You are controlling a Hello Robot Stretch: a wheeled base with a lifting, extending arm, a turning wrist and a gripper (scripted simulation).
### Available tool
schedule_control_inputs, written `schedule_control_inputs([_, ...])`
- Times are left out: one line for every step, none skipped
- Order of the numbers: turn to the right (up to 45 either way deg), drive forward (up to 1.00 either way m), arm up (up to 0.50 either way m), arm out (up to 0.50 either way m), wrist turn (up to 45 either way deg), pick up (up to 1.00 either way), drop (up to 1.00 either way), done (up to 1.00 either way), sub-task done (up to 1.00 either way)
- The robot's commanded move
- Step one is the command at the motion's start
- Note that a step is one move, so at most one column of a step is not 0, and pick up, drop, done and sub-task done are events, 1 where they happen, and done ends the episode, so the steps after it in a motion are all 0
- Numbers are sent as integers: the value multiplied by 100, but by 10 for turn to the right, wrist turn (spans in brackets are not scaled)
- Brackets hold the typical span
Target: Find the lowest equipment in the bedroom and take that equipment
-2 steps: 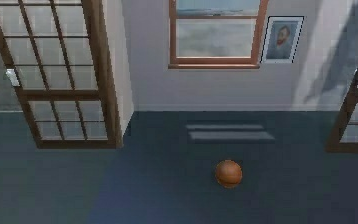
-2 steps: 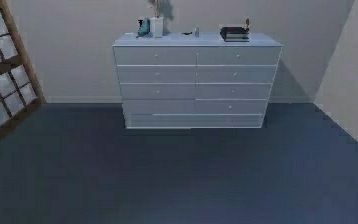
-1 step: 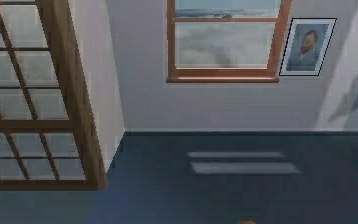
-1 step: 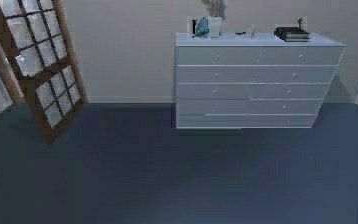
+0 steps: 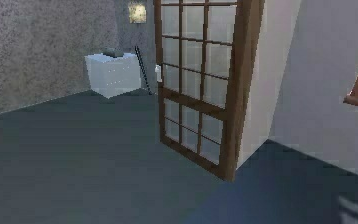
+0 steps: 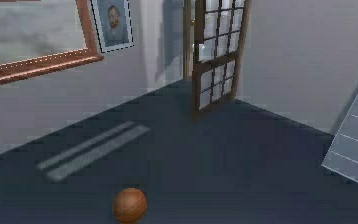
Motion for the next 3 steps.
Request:
schedule_control_inputs([-150, 0, 0, 0, 0, 0, 0, 0, 0])
schedule_control_inputs([0, 0, 20, 0, 0, 0, 0, 0, 0])
schedule_control_inputs([0, 0, 0, 50, 0, 0, 0, 0, 0])
